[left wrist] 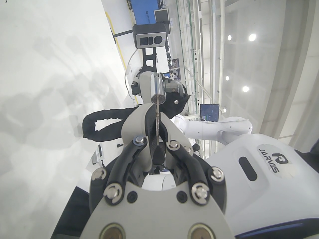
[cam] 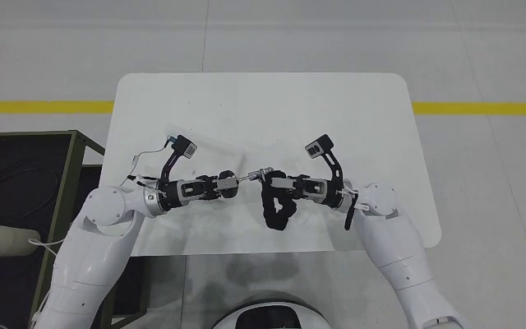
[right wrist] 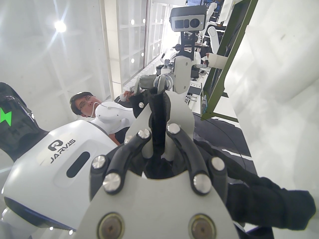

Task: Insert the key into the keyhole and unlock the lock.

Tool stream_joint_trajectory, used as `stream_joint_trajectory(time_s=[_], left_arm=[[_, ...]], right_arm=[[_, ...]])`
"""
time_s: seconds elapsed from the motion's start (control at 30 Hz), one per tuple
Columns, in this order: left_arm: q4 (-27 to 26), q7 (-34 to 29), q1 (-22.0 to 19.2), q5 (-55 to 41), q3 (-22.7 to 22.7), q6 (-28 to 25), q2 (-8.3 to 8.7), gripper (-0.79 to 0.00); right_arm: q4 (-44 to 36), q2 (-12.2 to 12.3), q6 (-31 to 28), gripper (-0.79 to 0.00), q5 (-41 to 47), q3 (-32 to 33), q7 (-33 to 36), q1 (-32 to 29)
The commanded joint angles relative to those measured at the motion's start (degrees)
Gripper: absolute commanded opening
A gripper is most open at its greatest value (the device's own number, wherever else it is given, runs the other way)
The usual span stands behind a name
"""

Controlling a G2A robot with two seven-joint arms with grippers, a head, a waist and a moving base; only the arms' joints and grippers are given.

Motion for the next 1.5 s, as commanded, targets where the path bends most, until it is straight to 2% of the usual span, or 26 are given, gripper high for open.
stream_joint_trajectory(time_s=[0.0, 0.7, 0.8, 0.93, 1.03, 1.33, 1.47], left_arm=[[-0.09, -0.16, -0.09, 0.08, 0.10, 0.06, -0.04, -0.785], [0.16, -1.05, -0.29, 0.74, 0.00, 0.86, -0.15, -0.785], [-3.76, 1.60, 0.74, 10.34, -0.69, -3.99, 0.05, -0.785], [-7.48, 9.41, 2.00, 28.08, -1.76, -12.38, 0.15, -0.785], [-8.94, 16.08, 3.78, 34.02, -1.50, -18.10, -0.09, -0.785], [-12.18, 33.31, 6.91, 59.48, -2.39, -30.63, -0.52, -0.785], [-13.01, 41.15, 7.45, 71.30, -2.66, -33.53, -0.77, -0.785]], right_arm=[[0.00, -0.02, -0.14, -0.785, -0.30, -0.49, -0.31, 0.04], [-0.60, 0.07, -0.17, -0.785, -1.44, -1.36, -3.05, -0.63], [-2.72, 0.29, 0.69, -0.785, -1.47, -0.58, -5.16, -2.05], [-3.63, 0.51, 1.33, -0.785, -1.62, -0.15, -6.12, -2.61], [-3.43, 0.60, 1.31, -0.785, -1.50, -0.18, -6.31, -2.53], [-2.78, 0.71, 1.15, -0.785, -1.21, -1.19, -6.89, -1.74], [-2.37, 0.77, 0.96, -0.785, -0.86, -1.49, -6.93, -1.34]])
